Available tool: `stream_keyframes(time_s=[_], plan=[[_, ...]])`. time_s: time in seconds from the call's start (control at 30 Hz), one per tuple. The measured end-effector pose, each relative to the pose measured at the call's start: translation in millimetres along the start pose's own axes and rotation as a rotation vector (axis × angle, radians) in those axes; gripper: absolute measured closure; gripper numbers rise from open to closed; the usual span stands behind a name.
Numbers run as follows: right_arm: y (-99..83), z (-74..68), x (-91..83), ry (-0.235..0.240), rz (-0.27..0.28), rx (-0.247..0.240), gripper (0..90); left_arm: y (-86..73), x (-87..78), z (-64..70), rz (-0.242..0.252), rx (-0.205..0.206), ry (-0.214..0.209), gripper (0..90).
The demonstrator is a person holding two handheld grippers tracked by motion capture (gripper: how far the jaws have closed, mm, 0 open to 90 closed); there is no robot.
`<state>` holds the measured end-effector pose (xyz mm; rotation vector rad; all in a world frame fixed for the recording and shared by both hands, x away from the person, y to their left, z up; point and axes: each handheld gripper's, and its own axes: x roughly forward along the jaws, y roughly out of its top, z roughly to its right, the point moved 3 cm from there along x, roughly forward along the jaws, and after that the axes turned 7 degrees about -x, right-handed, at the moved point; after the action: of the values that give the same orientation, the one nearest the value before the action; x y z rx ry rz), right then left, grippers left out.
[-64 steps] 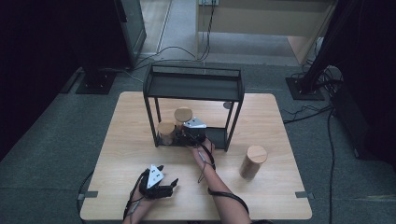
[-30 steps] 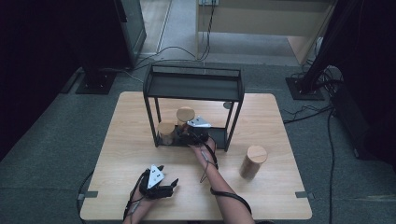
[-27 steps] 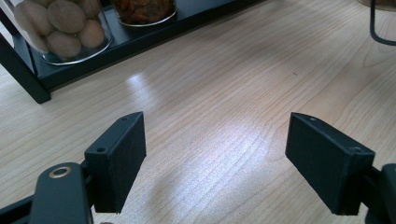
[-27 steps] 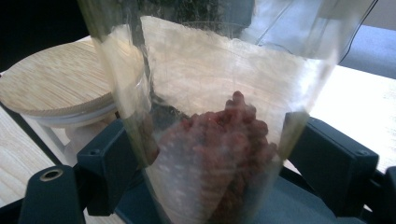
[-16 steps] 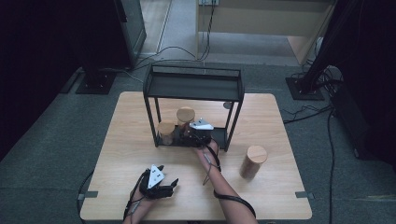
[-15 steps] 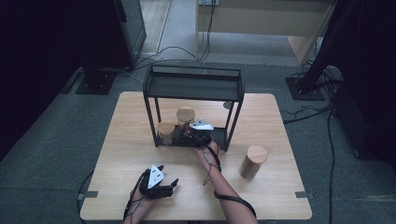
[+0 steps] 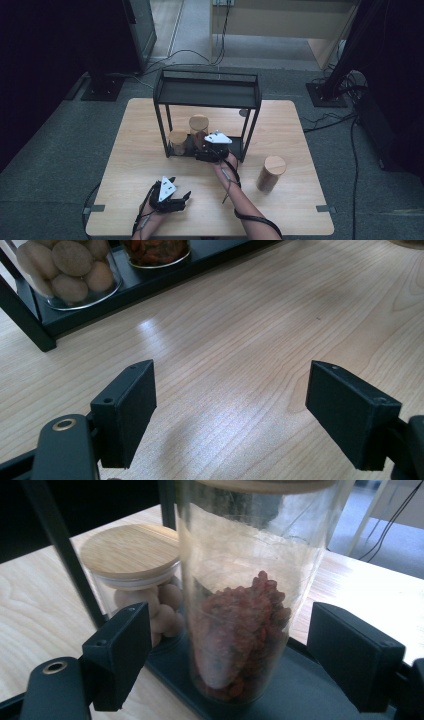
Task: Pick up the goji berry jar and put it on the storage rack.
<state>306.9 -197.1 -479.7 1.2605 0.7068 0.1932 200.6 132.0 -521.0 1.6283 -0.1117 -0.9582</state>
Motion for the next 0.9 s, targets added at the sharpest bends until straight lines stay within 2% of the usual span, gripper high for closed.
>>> stream_keyframes(time_s=[0.1, 0.27, 0.43, 0.6, 0.73, 0.9], plan=[[-0.3, -1.6, -5.5, 0.012, 0.006, 0.002, 17.7, 0.1, 0.0, 0.1, 0.000, 0.002, 0.001, 20.2], [-1.4, -7.8, -16.5, -0.005, 0.017, 0.004, 17.7, -0.1, -0.2, -0.2, 0.000, 0.000, 0.000, 20.2], [-5.1, -5.6, -25.4, 0.008, 0.035, 0.017, 17.7, 0.2, -0.1, -0.2, -0.001, 0.000, 0.000, 20.2], [-6.2, -5.3, -34.0, 0.025, 0.042, 0.004, 17.7, 0.1, 0.0, -0.4, -0.001, 0.000, 0.002, 20.2], [-9.0, -8.8, -42.4, 0.029, 0.049, -0.024, 17.7, 0.1, -0.1, -0.5, -0.001, 0.003, 0.004, 20.2], [-13.7, -9.7, -49.3, 0.039, 0.052, -0.024, 17.7, 0.3, 0.1, 0.2, -0.002, 0.005, 0.005, 20.2]])
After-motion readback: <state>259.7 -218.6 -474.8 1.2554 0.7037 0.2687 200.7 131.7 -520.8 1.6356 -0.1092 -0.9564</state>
